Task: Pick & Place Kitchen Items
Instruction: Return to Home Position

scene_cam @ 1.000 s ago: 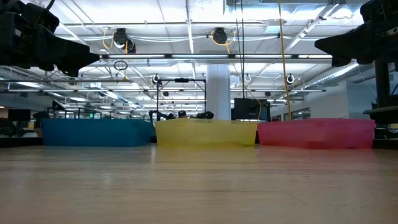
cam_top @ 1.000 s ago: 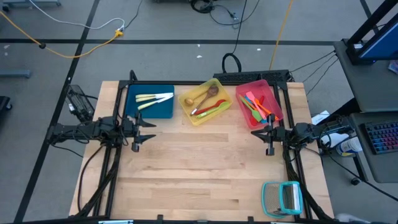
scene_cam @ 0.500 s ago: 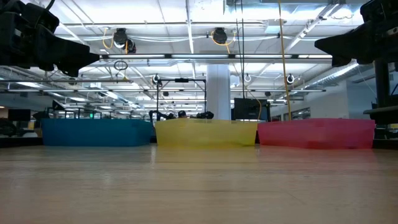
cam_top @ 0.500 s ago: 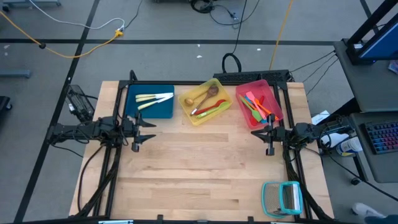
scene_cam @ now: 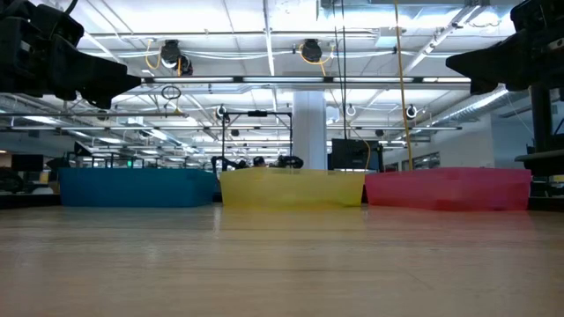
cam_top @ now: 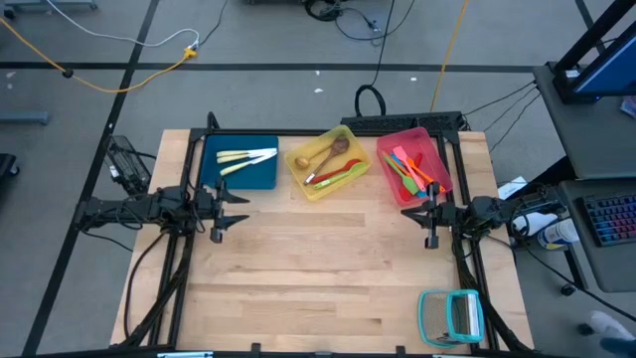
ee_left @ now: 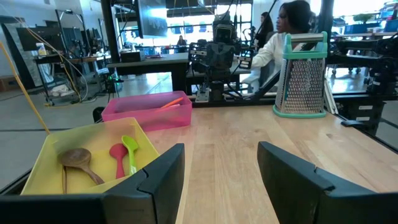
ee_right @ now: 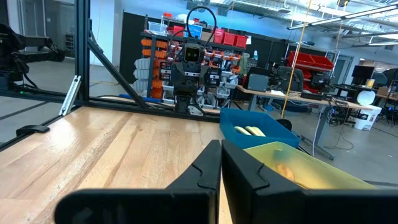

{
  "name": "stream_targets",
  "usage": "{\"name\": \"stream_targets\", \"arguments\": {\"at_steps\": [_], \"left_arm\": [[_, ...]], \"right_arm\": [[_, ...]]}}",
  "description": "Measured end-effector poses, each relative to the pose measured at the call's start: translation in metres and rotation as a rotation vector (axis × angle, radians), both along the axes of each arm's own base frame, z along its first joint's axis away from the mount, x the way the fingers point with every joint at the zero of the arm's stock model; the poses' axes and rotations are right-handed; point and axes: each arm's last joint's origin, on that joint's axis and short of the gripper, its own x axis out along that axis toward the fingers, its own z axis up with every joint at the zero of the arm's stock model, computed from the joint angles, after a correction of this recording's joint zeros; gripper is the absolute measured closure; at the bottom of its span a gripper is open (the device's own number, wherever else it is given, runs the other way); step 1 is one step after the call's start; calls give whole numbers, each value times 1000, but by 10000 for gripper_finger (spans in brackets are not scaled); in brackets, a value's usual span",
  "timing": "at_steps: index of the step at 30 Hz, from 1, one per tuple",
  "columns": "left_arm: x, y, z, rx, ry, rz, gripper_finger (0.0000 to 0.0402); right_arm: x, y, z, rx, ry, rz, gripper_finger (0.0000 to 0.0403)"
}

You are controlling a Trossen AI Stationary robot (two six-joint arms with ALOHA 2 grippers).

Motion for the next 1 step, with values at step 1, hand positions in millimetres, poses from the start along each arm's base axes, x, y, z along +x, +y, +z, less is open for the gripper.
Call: {"name": "stream_targets", "arguments": {"at_steps": [1], "left_arm": [[0,0,0,0,0,0,195]], "right_arm": [[0,0,0,0,0,0,394]]}}
